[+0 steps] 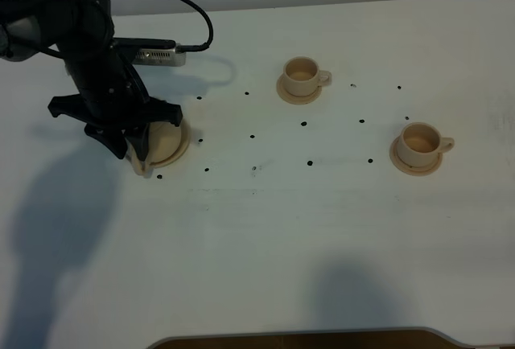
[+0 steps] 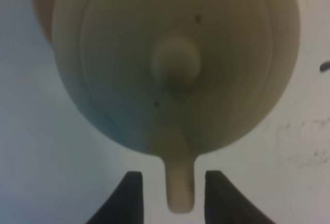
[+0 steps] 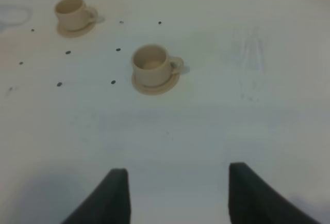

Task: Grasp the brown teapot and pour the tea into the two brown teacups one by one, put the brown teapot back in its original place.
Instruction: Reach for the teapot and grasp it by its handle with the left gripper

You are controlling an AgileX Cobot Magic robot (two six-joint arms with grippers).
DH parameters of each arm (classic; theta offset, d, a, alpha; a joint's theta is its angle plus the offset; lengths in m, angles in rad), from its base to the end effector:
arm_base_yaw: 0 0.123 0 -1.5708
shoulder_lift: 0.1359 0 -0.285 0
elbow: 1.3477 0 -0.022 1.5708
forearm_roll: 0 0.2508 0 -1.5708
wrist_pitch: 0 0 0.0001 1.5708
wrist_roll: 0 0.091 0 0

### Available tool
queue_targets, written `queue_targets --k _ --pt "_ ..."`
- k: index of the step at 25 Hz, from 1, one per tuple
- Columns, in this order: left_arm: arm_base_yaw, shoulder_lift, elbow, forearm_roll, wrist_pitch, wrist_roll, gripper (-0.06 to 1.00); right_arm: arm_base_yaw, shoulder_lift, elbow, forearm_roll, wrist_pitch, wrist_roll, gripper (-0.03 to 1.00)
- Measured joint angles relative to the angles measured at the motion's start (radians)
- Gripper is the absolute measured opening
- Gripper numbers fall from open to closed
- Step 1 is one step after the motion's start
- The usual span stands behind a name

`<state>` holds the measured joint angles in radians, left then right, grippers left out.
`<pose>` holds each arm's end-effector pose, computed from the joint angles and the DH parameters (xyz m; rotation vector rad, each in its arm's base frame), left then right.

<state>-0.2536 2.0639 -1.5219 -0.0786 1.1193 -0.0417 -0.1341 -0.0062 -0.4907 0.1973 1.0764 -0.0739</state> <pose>0.3879 -0.1072 0.1723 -0.2770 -3.1137 0.1085 -0.0041 0.0164 0.2747 0.0511 2.0481 0.1075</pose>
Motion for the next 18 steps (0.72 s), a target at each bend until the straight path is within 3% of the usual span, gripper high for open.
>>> queue_targets --k 18 --pt "0.000 0.059 -0.050 -0.008 0.046 0.000 0.33 0.000 0.000 0.000 0.000 0.000 0.000 0.45"
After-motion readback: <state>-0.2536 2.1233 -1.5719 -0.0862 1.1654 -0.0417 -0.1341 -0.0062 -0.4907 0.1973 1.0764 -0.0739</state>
